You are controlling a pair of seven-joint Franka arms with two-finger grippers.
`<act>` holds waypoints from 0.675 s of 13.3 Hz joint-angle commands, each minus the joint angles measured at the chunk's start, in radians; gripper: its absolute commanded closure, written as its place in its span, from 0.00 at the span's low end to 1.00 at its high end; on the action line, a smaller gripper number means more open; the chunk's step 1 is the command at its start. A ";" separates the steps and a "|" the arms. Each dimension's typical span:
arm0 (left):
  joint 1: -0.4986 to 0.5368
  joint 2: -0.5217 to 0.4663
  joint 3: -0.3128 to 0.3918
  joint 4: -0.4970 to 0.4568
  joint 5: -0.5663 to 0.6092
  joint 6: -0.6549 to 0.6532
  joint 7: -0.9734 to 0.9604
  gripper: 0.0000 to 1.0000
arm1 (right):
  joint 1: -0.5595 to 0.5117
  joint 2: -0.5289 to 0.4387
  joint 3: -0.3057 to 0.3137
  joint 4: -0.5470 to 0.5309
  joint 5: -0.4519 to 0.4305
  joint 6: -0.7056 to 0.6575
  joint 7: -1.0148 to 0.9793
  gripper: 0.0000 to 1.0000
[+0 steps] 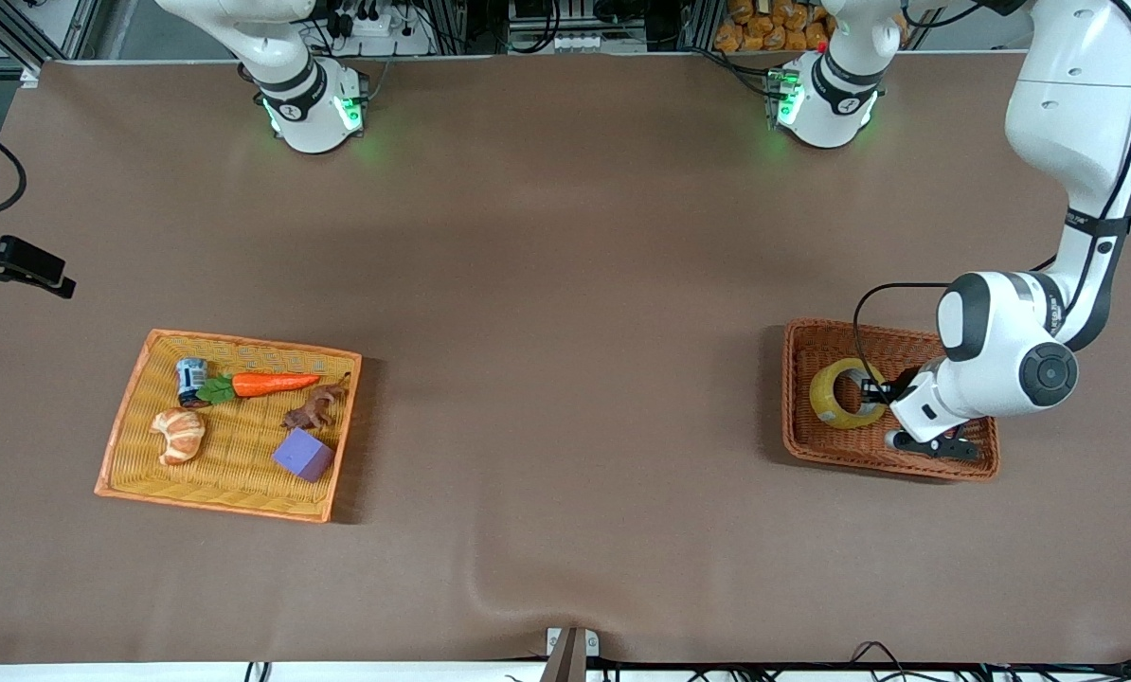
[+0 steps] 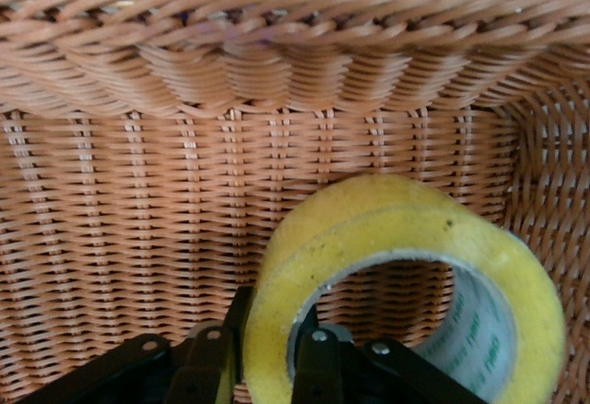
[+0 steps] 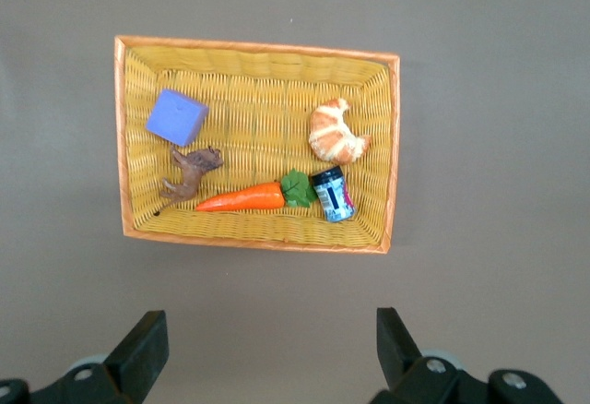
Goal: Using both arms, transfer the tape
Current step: 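Lower the tape into the wicker basket and open the left gripper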
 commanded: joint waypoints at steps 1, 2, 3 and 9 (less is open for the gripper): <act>0.011 -0.025 -0.007 0.022 -0.009 -0.006 0.019 0.00 | -0.022 0.012 0.012 0.031 0.023 -0.016 -0.008 0.00; 0.008 -0.050 -0.007 0.020 -0.009 -0.006 0.021 0.00 | -0.022 0.012 0.012 0.031 0.023 -0.018 -0.008 0.00; 0.006 -0.082 -0.013 0.020 -0.009 -0.014 0.015 0.00 | -0.022 0.012 0.012 0.030 0.023 -0.018 -0.008 0.00; -0.016 -0.418 -0.014 0.037 0.004 -0.205 0.004 0.00 | -0.031 0.016 0.012 0.025 0.025 -0.076 -0.005 0.00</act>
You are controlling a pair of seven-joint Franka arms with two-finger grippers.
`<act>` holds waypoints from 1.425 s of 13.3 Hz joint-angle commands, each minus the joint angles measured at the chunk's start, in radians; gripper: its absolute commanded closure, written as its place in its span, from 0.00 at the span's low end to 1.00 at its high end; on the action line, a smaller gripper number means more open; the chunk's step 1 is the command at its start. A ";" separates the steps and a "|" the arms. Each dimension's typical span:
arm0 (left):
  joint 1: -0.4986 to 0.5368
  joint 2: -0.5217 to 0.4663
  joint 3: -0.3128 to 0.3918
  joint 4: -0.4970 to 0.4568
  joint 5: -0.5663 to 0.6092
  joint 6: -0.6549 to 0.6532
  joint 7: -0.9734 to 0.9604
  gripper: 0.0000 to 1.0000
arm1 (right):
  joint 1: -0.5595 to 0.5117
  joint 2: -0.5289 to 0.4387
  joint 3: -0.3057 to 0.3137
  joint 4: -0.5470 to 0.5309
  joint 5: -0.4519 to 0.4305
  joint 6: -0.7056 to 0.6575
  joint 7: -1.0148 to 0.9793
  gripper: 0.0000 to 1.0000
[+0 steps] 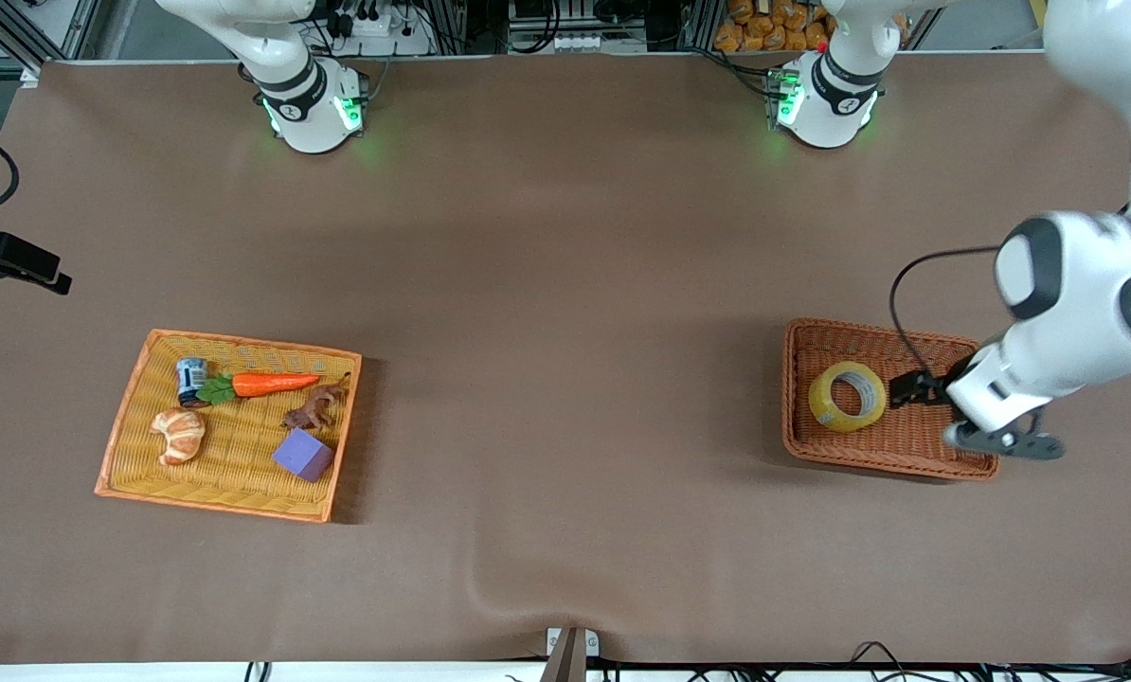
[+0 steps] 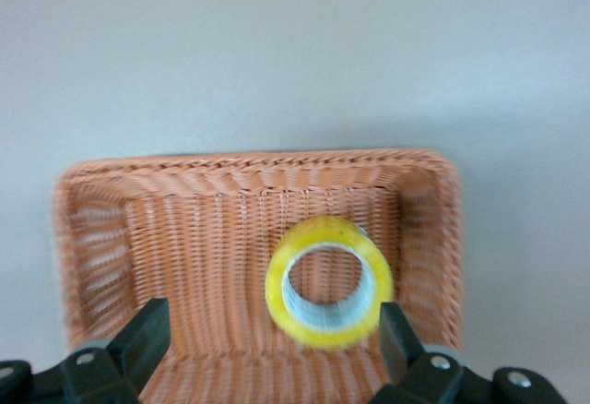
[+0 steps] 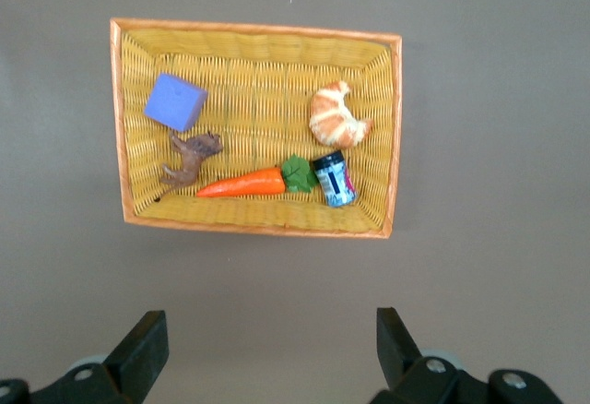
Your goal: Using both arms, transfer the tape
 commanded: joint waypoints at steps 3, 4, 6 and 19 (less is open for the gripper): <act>-0.002 -0.269 0.003 0.039 0.010 -0.272 0.004 0.00 | -0.025 0.016 0.015 0.018 0.022 -0.021 -0.004 0.00; -0.002 -0.279 0.003 0.103 0.010 -0.369 0.002 0.00 | -0.023 0.016 0.015 0.017 0.022 -0.019 -0.004 0.00; -0.004 -0.273 0.003 0.246 0.020 -0.542 -0.030 0.00 | -0.022 0.016 0.015 0.017 0.022 -0.021 0.000 0.00; -0.143 -0.314 0.141 0.231 0.000 -0.591 -0.231 0.00 | -0.025 0.019 0.015 0.017 0.032 -0.021 -0.002 0.00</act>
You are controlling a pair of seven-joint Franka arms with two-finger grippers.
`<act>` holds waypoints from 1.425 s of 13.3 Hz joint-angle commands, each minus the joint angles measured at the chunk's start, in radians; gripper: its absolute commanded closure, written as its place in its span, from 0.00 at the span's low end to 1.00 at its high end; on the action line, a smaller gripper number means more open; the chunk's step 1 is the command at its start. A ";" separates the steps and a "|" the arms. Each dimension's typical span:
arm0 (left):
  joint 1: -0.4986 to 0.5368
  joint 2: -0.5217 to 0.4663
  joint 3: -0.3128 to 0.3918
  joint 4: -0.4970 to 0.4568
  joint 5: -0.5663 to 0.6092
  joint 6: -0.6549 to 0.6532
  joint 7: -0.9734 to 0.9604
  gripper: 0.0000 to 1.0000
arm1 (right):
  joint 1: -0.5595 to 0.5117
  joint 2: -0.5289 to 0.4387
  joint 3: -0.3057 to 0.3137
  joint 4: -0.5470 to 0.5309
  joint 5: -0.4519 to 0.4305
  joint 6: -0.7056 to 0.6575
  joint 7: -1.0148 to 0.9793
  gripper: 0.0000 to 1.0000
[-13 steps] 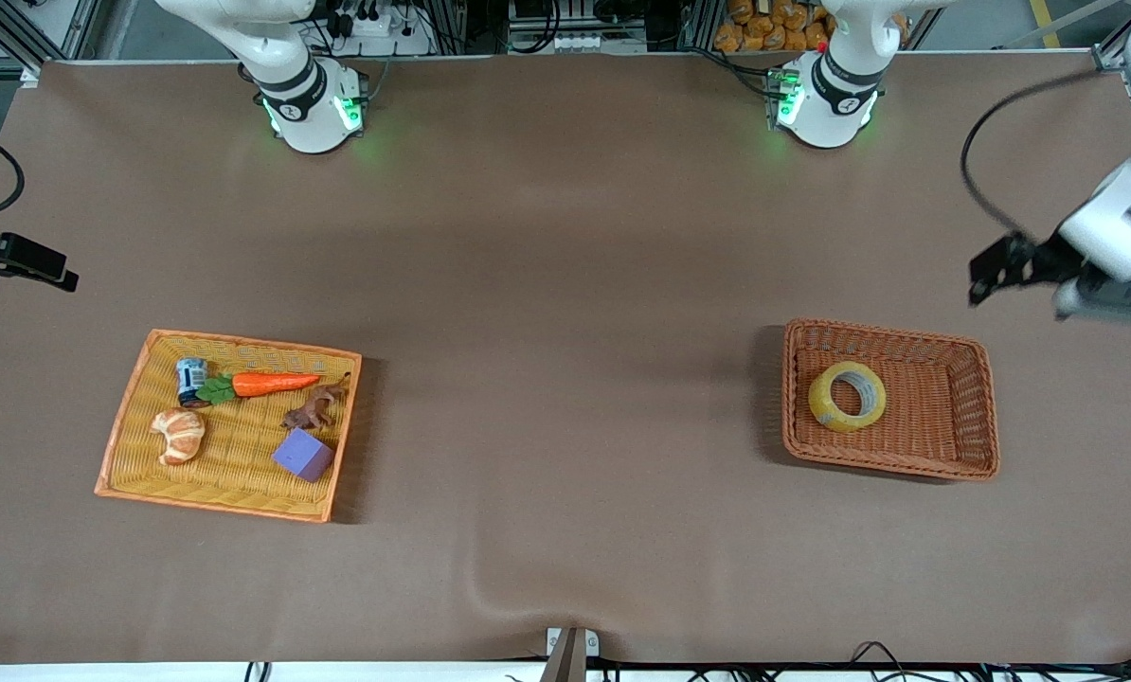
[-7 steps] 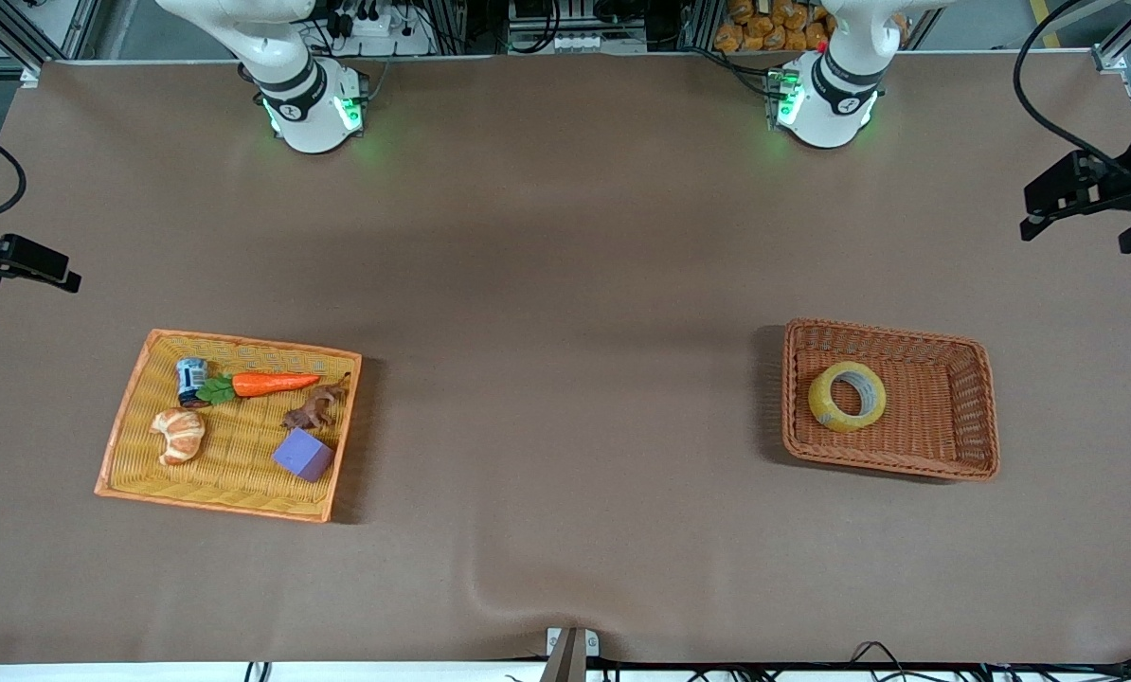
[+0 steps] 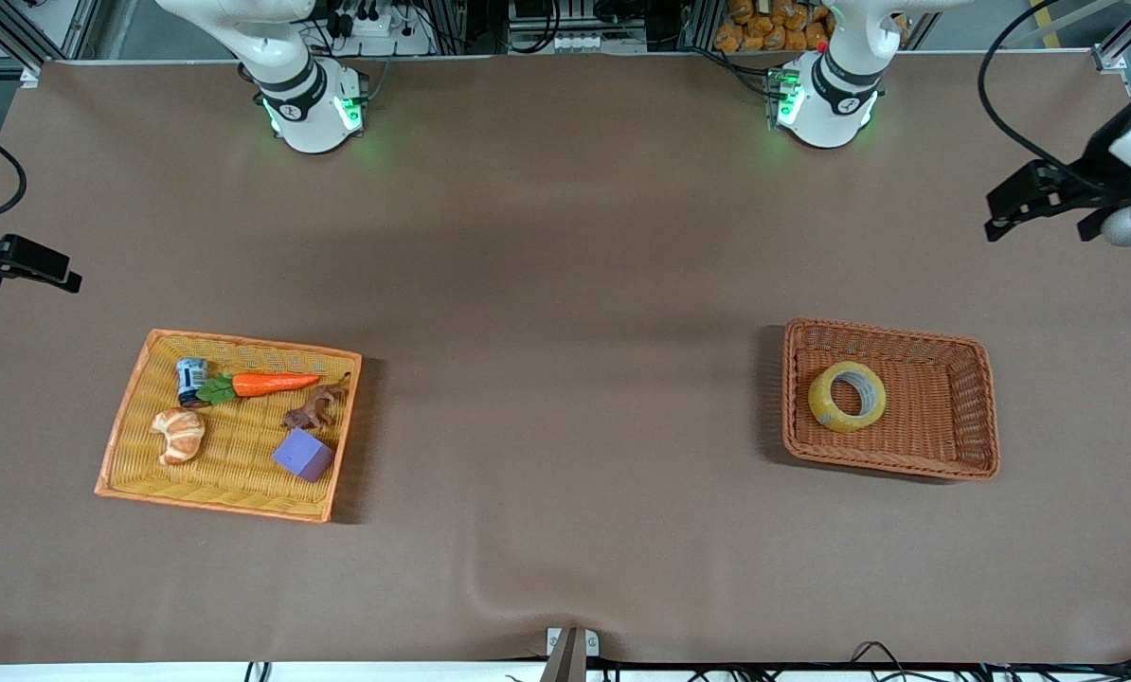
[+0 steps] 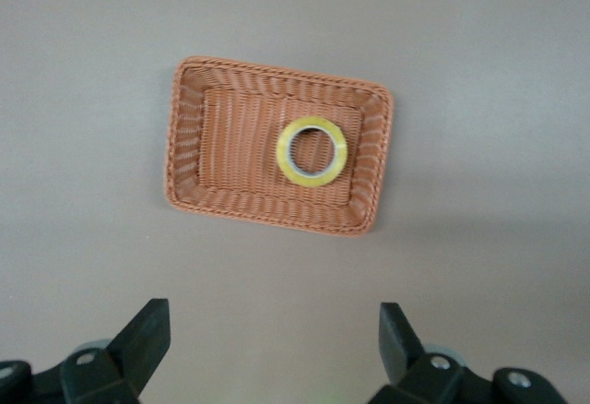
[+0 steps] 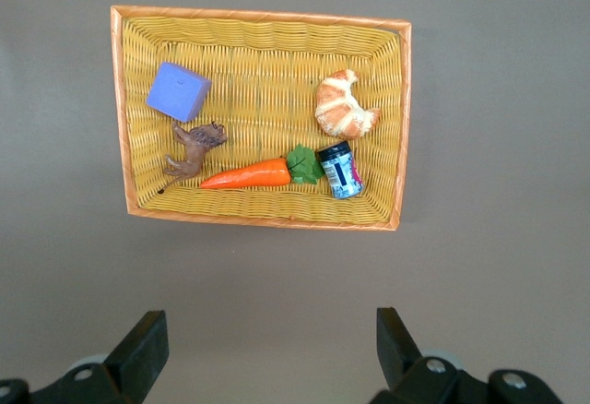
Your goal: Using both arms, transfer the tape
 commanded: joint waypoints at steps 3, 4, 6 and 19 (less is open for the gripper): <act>-0.023 -0.015 0.025 -0.001 0.006 -0.018 -0.009 0.00 | -0.024 0.010 0.015 0.018 0.020 -0.011 -0.002 0.00; -0.023 -0.015 0.026 0.000 0.006 -0.023 -0.008 0.00 | -0.024 0.010 0.015 0.018 0.020 -0.011 -0.004 0.00; -0.023 -0.015 0.025 0.005 0.009 -0.043 -0.008 0.00 | -0.024 0.010 0.015 0.018 0.020 -0.011 -0.002 0.00; -0.020 -0.002 0.019 0.012 0.006 -0.063 -0.002 0.00 | -0.024 0.010 0.015 0.020 0.020 -0.010 -0.002 0.00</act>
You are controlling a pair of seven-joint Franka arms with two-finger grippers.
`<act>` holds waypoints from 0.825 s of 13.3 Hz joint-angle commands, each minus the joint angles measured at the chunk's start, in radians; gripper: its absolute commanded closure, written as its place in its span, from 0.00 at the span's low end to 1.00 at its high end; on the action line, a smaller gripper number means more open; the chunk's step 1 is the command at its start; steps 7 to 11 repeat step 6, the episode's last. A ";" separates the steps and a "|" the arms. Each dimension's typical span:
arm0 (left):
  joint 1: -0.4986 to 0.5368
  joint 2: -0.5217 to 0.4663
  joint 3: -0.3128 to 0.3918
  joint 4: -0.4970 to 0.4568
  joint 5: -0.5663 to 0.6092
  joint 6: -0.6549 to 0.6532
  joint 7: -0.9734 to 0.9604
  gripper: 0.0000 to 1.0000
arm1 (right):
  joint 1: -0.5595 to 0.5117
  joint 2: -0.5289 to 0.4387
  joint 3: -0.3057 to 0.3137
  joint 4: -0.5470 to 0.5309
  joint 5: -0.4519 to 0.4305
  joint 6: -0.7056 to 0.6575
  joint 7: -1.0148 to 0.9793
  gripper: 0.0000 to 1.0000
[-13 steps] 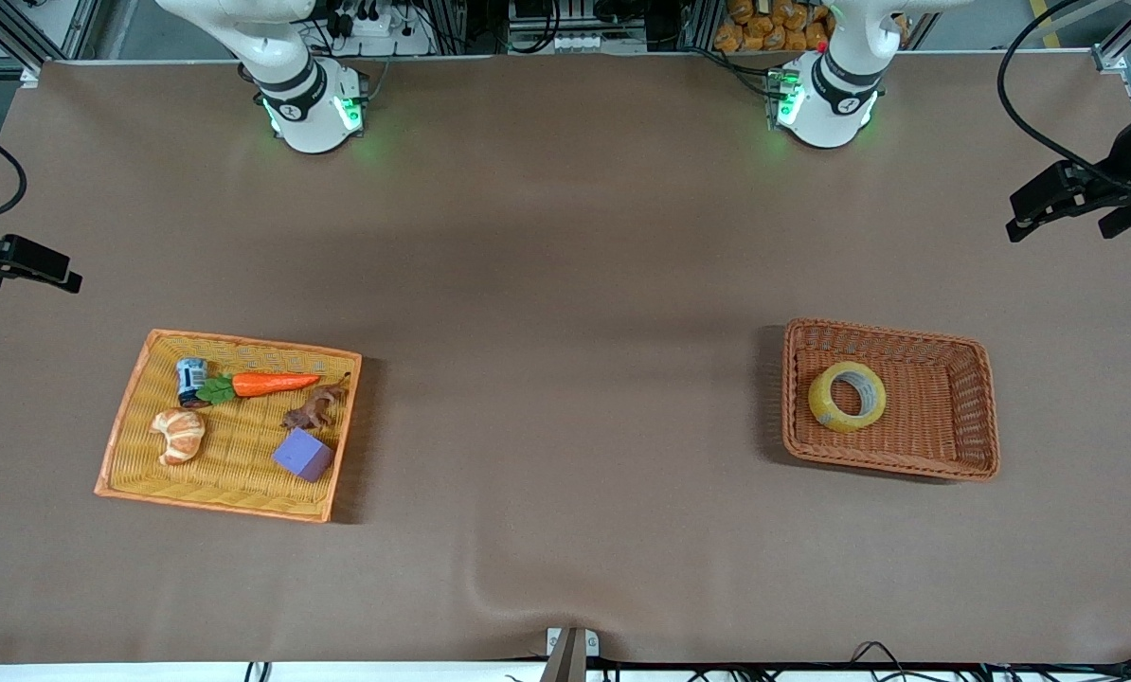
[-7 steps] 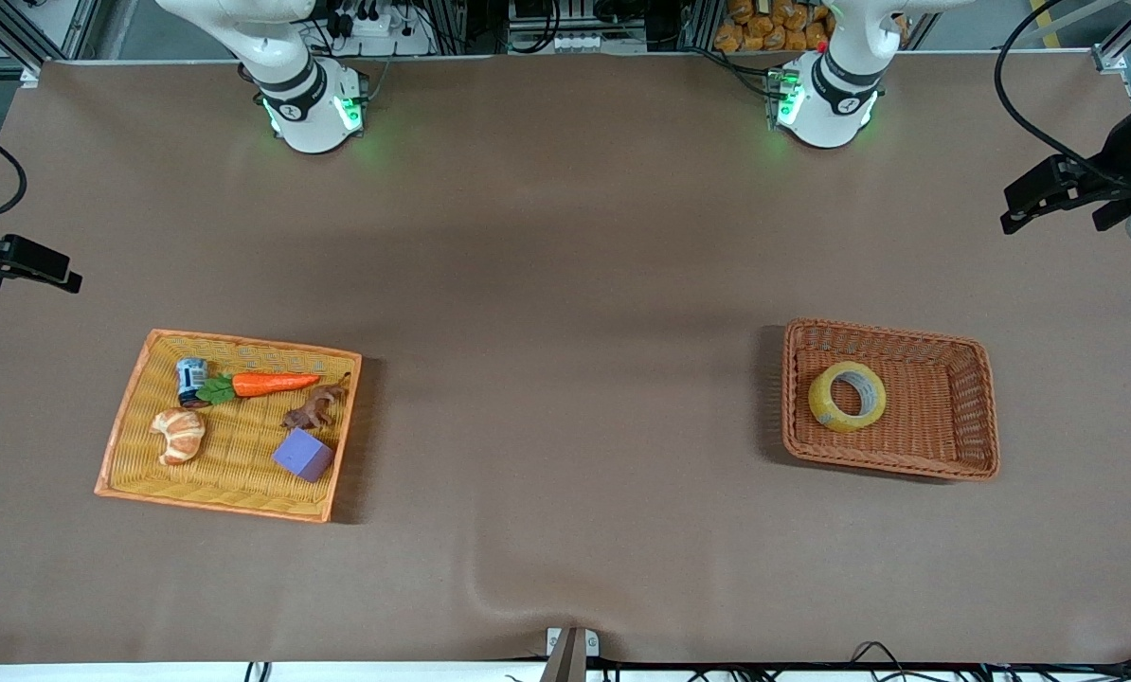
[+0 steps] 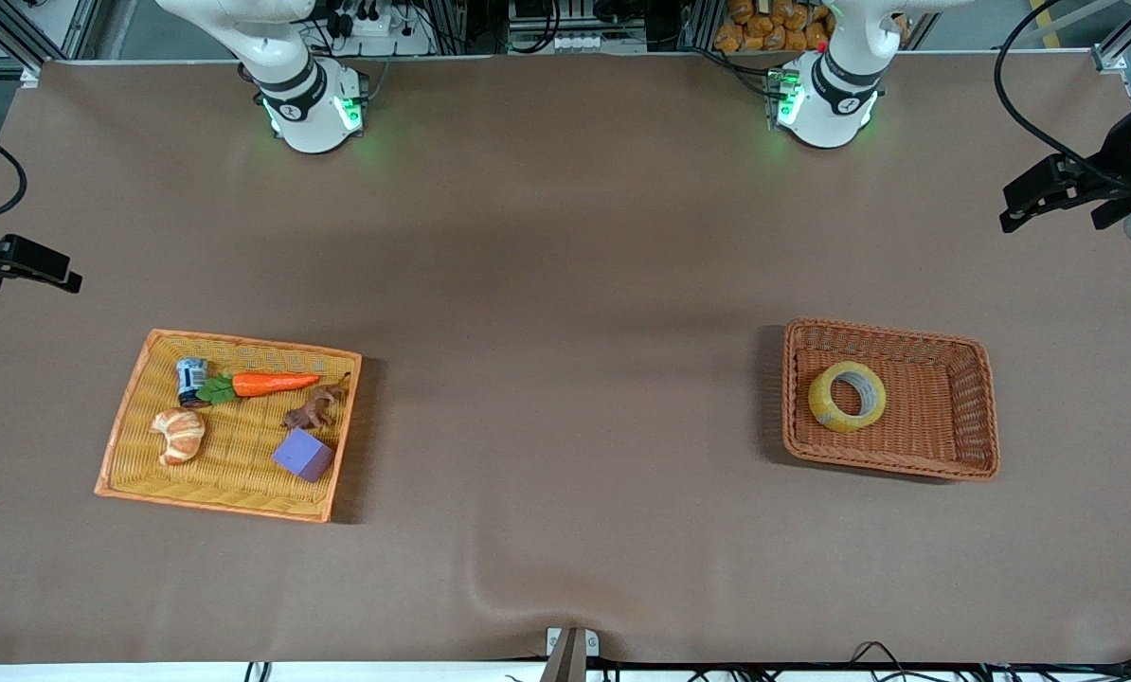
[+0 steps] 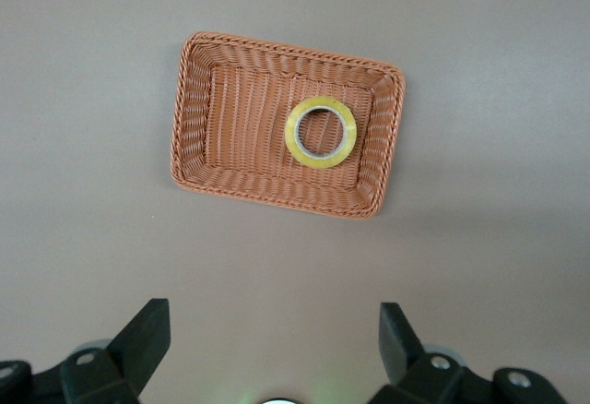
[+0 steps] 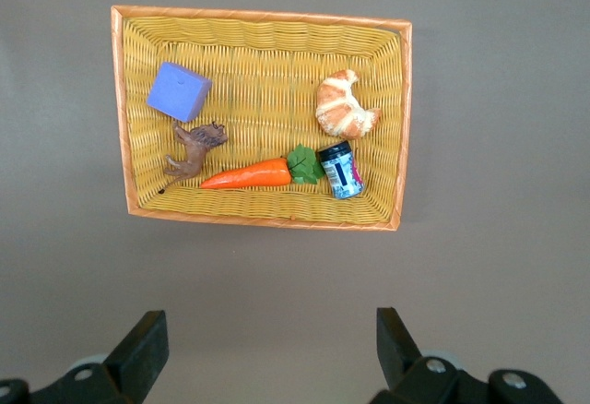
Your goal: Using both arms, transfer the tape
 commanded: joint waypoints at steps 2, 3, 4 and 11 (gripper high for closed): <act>0.002 0.001 0.000 0.012 0.003 -0.018 0.004 0.00 | -0.024 0.009 0.015 0.020 0.019 -0.010 -0.002 0.00; 0.003 0.001 0.000 0.012 0.005 -0.018 0.004 0.00 | -0.024 0.009 0.015 0.020 0.019 -0.008 -0.002 0.00; 0.003 0.003 0.000 0.012 0.006 -0.018 0.004 0.00 | -0.024 0.009 0.015 0.020 0.019 -0.008 -0.002 0.00; -0.001 0.003 -0.001 0.012 0.006 -0.018 0.003 0.00 | -0.022 0.009 0.015 0.020 0.019 -0.008 -0.002 0.00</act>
